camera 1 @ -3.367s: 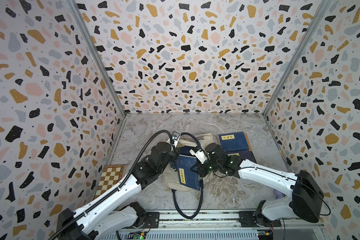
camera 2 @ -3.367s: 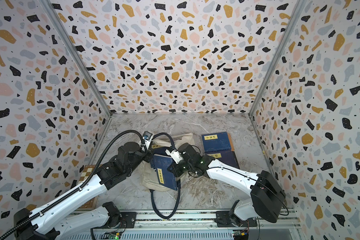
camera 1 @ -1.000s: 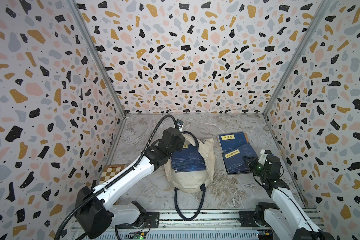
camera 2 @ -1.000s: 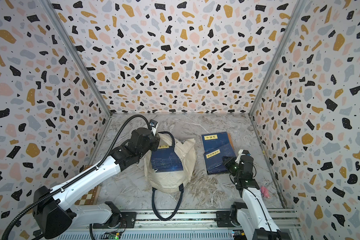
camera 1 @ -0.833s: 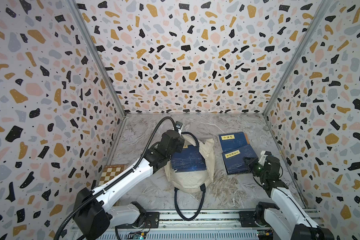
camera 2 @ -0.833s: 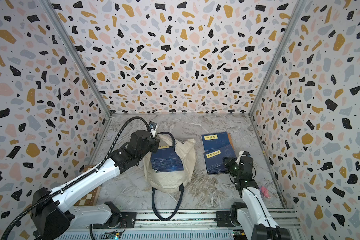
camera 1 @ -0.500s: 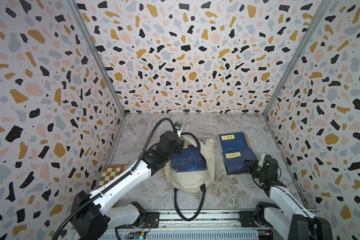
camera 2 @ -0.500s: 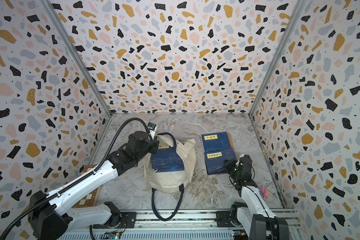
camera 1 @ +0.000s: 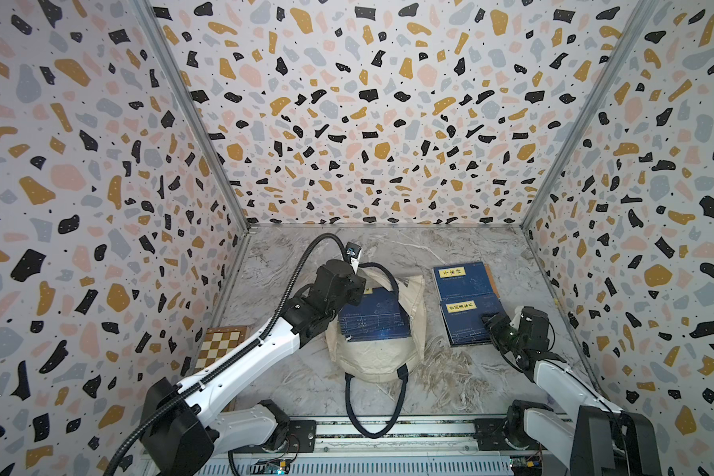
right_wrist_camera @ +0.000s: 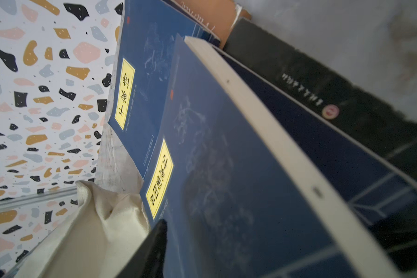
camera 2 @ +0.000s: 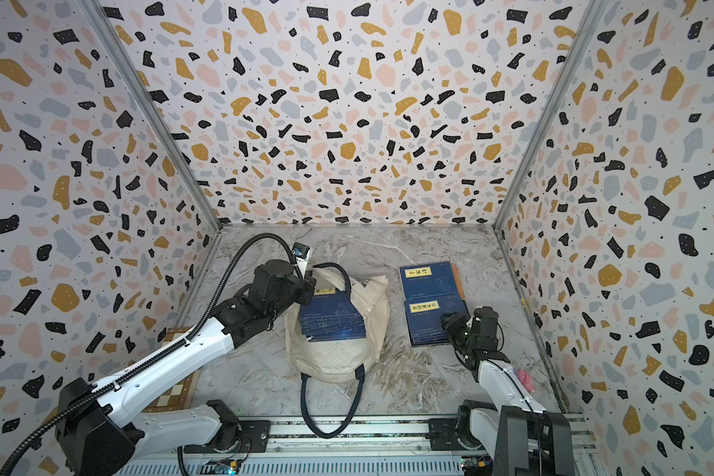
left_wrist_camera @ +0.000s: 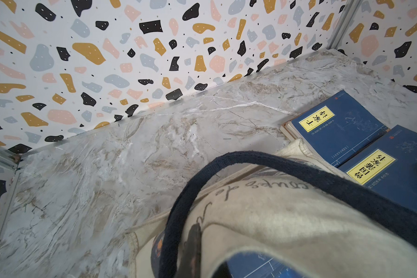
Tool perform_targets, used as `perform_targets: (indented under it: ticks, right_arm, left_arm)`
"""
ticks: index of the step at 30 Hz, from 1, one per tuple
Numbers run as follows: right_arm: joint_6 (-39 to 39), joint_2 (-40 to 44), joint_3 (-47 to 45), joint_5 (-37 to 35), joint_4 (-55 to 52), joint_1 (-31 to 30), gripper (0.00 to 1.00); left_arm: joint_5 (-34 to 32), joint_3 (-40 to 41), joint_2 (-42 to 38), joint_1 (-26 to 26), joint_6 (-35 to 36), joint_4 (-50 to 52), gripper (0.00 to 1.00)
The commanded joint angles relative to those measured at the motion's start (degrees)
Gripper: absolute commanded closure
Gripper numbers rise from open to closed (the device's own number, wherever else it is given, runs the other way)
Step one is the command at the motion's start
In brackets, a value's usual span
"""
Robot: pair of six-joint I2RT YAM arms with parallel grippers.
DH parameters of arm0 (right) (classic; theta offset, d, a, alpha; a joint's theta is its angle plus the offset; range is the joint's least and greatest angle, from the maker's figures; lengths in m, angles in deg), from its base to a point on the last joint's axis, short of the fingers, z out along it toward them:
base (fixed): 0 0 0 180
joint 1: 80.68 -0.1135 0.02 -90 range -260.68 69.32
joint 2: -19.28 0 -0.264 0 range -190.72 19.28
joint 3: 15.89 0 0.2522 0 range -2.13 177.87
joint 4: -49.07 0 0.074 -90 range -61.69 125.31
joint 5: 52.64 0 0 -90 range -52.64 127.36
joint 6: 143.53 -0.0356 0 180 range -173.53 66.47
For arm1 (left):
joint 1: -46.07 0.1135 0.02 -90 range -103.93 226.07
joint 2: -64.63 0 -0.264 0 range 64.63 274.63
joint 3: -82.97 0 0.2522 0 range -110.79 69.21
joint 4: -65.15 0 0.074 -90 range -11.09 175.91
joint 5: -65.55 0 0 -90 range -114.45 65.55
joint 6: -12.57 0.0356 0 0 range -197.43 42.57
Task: Take out the books from the canvas bag
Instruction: Place the book on the book.
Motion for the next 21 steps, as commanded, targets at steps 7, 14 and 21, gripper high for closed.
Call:
perform_targets:
  ticks: [7, 14, 21]
  right_arm:
    - [4.4, 1.6, 6.1, -1.0, -10.9, 0.9, 0.20]
    - [7.5, -0.2, 9.9, 2.3, -17.9, 0.9, 0.15]
    - [10.3, 2.8, 12.3, 1.0, -23.9, 0.8, 0.12]
  left_arm:
    - [0.9, 0.1, -0.7, 0.4, -0.7, 0.6, 1.00]
    - [1.6, -0.2, -0.2, 0.4, -1.1, 0.8, 1.00]
    - [2.1, -0.7, 0.5, 0.4, -1.4, 1.1, 1.00]
